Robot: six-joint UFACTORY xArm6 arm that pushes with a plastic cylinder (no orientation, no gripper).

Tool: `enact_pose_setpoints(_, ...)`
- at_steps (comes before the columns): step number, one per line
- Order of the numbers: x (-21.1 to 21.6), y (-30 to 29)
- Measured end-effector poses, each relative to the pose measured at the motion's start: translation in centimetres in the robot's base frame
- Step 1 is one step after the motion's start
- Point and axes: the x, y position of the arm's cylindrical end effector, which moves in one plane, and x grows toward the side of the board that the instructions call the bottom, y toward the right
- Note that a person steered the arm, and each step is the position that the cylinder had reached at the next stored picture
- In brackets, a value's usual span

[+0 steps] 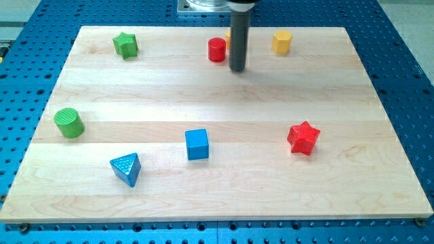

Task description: Move the red circle to the top center

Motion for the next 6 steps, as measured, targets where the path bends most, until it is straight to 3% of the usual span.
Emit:
enact_pose_setpoints(1,-2.1,-3.5)
enact_pose_setpoints(2,-1.5,-6.4)
enact_pose_setpoints(3,-0.2,-3.8)
enact_pose_setpoints(6,-4.0,-10.6)
